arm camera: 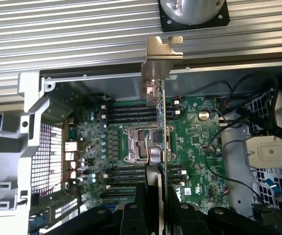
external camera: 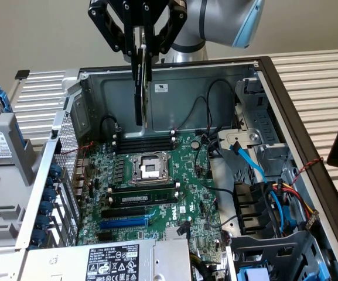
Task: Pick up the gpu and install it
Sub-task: 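Pick up the gpu and move the gpu toward the slot, then insert the gpu into the slot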
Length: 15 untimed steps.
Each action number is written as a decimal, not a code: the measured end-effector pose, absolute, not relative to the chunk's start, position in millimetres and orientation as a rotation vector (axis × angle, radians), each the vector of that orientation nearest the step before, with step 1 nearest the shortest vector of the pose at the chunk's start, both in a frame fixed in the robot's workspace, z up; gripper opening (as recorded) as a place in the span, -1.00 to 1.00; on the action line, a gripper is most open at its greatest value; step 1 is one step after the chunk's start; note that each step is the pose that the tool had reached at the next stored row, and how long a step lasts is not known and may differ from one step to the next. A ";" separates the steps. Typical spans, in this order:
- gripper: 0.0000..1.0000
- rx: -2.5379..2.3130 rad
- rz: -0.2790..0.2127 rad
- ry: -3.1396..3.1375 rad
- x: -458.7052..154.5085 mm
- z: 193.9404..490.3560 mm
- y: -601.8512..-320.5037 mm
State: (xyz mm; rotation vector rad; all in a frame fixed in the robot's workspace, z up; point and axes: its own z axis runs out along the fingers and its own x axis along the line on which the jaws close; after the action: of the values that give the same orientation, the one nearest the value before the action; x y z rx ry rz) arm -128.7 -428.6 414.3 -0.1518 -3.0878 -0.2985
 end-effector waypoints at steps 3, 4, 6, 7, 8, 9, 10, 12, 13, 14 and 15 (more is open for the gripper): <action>-0.45 -0.151 -0.298 -3.088 -128.7 414.3 -428.5; -0.45 -0.150 -0.299 -3.088 -128.7 414.3 -428.5; -0.45 -0.148 -0.299 -3.088 -128.7 414.2 -428.5; -0.45 -0.145 -0.298 -3.088 -128.6 414.3 -428.5; -0.45 -0.141 -0.298 -3.088 -128.6 414.3 -428.5; -0.45 -0.136 -0.298 -3.088 -128.7 414.2 -428.5; -0.45 -0.122 -0.298 -3.087 -128.6 414.2 -428.3; -0.45 -0.067 -0.296 -3.086 -128.6 414.3 -428.4; -0.45 -0.038 -0.296 -3.085 -128.6 414.2 -428.4; -0.45 -0.011 -0.295 -3.083 -128.6 414.2 -428.4; -0.45 0.018 -0.294 -3.081 -128.6 414.1 -428.4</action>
State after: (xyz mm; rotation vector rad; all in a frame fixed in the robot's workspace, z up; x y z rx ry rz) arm -128.6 -428.4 414.1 0.0178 -3.0814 -0.2943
